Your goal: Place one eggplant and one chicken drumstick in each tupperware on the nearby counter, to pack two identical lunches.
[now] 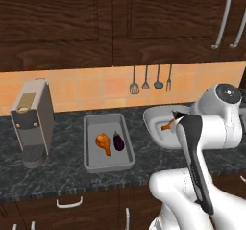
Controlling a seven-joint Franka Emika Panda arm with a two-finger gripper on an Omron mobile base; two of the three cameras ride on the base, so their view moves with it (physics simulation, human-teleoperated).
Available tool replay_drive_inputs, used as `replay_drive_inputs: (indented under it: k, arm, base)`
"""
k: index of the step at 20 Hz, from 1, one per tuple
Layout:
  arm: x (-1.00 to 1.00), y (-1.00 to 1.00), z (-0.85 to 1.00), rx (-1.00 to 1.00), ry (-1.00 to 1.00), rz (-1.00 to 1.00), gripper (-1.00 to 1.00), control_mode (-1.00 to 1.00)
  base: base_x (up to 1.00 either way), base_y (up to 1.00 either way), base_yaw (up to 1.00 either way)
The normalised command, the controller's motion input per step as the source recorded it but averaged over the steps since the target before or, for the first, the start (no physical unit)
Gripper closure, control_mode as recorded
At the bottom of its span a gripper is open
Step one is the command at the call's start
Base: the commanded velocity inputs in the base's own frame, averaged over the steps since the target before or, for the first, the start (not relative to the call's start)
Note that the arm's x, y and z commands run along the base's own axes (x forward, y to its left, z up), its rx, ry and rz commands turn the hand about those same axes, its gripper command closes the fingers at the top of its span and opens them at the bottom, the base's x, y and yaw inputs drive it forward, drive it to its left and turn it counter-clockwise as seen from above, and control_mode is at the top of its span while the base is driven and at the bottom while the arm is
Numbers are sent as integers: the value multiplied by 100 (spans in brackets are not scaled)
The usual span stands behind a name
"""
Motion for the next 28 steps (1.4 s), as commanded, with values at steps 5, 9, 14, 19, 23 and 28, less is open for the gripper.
replay_drive_inputs:
  k: [5,9,14,19,23,28]
  arm:
    - [19,-53,-54,-7,3,34,100,-100]
    - [40,-62,-56,-10,2,40,100,-100]
    - [41,-53,-39,-8,5,27,100,-100]
    - [58,-13,-23,-1,14,13,100,-100]
    - [69,-11,-34,0,13,11,100,-100]
    - [62,-27,-33,0,4,8,100,-100]
  base:
    - [0,0,0]
    - [0,0,0]
    - [0,0,0]
    - [0,0,0]
    - [0,0,0]
    - [0,0,0]
